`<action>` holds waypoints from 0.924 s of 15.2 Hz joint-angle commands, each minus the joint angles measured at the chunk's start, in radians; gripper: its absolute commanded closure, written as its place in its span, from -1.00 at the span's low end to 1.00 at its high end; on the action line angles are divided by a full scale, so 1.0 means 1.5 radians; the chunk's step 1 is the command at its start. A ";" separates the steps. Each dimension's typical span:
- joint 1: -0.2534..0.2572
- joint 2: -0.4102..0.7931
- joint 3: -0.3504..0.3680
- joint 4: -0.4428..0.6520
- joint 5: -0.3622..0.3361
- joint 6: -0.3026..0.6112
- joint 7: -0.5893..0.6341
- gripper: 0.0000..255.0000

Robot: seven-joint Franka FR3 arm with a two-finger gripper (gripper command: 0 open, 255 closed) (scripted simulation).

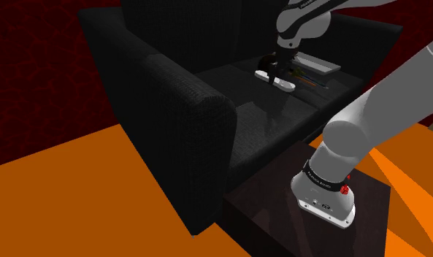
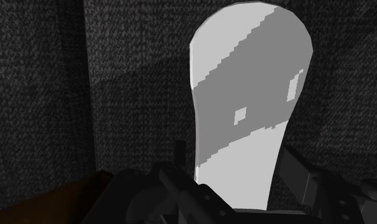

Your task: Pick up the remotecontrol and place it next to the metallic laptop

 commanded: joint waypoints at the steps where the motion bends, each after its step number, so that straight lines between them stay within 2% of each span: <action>1: -0.001 -0.011 0.003 0.010 -0.002 -0.020 0.001 1.00; 8: -0.002 -0.038 0.012 0.049 -0.004 -0.086 0.006 1.00; 14: -0.037 -0.007 -0.063 0.088 -0.015 -0.088 -0.101 1.00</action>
